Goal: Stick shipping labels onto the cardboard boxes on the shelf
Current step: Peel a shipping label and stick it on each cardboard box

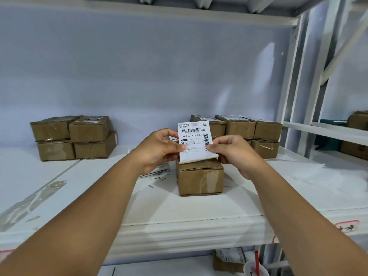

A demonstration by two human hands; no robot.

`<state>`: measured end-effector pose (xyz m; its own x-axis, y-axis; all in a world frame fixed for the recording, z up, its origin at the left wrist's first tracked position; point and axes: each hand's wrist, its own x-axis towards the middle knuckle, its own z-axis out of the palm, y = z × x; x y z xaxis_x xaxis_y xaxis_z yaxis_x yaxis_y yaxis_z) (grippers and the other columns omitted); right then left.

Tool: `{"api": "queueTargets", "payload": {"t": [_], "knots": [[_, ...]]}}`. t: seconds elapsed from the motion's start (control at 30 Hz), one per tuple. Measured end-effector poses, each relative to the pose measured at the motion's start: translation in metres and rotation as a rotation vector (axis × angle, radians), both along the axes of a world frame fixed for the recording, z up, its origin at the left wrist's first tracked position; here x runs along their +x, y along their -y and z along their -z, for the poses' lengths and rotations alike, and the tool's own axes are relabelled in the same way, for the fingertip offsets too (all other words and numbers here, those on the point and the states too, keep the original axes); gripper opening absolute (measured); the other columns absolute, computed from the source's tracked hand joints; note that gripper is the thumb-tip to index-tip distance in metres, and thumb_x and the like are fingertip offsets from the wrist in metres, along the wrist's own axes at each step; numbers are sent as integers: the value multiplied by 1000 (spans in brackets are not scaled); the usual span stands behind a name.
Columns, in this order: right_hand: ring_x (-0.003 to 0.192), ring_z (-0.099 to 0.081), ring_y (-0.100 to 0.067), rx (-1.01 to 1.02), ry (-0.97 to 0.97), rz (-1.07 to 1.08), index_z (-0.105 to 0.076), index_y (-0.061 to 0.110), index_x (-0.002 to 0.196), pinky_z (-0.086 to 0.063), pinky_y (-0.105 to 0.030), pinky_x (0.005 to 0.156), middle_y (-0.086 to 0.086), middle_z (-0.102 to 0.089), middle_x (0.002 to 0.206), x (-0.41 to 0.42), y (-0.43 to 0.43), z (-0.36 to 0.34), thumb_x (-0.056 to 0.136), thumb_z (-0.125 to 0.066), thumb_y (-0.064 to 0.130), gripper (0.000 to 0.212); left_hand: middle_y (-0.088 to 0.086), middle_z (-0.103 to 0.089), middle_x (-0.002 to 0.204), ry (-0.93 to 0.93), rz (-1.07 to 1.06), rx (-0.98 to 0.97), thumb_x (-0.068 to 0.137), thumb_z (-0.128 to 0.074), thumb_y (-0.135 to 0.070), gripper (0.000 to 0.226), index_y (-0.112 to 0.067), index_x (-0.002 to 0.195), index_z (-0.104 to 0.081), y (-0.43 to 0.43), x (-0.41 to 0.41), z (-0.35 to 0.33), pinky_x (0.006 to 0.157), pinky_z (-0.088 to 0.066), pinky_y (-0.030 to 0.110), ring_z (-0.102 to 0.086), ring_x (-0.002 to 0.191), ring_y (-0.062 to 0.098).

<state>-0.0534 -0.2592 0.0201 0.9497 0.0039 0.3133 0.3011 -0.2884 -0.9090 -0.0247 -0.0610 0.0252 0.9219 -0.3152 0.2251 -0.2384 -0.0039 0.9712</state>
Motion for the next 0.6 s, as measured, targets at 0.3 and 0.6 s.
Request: {"api": "queueTargets", "payload": {"t": [0.3,0.6], "knots": [[46,-39,-10,-13,-15,18,-64,15,63,-32,-22,52,9,-56,52,2,0,2,87,-65,10,25,-5,-71,67,19,28,59,81,-65,4,26,-15,96,-56,-1,-5,-3,62,-52,20,-66,65,9],[47,-37,-9,-64,2,2,-59,12,64,-33,-16,47,15,-56,50,-2,-2,0,87,-65,10,24,-4,-69,64,20,52,59,80,-65,8,32,-14,100,-54,0,-7,-5,55,-51,16,-67,61,6]]}}
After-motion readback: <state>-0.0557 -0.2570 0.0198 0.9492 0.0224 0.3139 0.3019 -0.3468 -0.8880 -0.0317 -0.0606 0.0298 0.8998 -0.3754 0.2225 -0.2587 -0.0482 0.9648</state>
